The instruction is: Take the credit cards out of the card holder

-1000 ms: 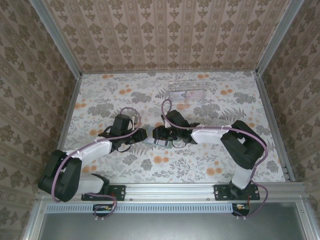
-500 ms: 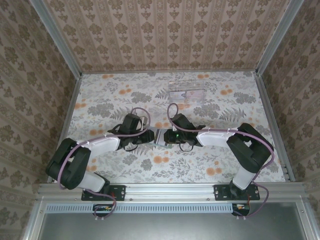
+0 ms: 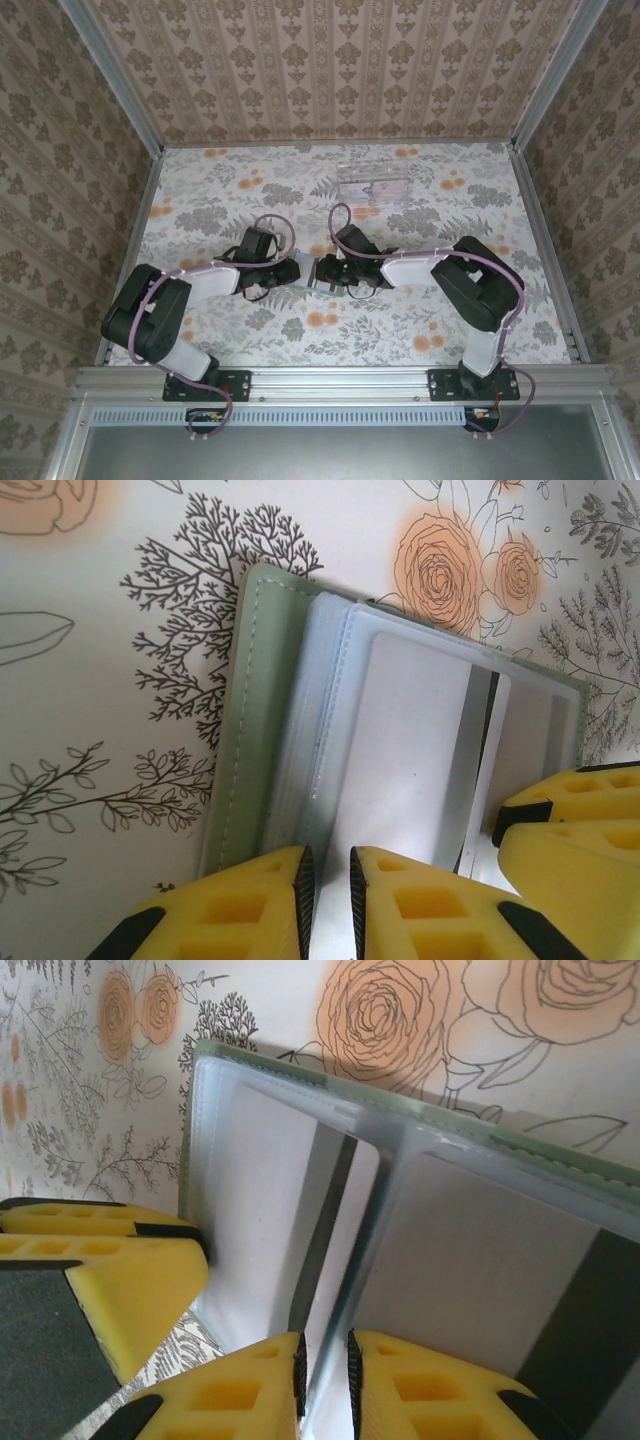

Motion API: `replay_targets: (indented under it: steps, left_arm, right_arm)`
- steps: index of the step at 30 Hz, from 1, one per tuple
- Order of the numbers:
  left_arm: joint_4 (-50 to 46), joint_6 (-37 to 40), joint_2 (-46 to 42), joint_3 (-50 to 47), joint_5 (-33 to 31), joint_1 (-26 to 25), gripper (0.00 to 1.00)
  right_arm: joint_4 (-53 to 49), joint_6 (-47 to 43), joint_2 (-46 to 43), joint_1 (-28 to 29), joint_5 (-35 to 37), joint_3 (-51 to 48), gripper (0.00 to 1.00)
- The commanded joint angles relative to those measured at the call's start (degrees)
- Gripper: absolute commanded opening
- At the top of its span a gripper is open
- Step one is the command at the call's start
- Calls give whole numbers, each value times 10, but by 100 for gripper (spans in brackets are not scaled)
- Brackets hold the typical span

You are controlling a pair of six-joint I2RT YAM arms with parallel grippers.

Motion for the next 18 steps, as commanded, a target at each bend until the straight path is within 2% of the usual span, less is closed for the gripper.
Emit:
replay_targets:
  steps: [1, 13, 18]
  left_arm:
    - [-1, -1, 17, -13, -3, 5, 21]
    - [32, -22, 32, -18, 25, -9, 21]
    - [28, -24, 32, -18, 22, -12, 20]
  right_arm:
    - [2, 23, 13, 0, -12, 20, 23]
    - [-26, 42, 23, 0, 6, 11, 25]
    - [-3, 50, 25, 0, -1, 5, 20]
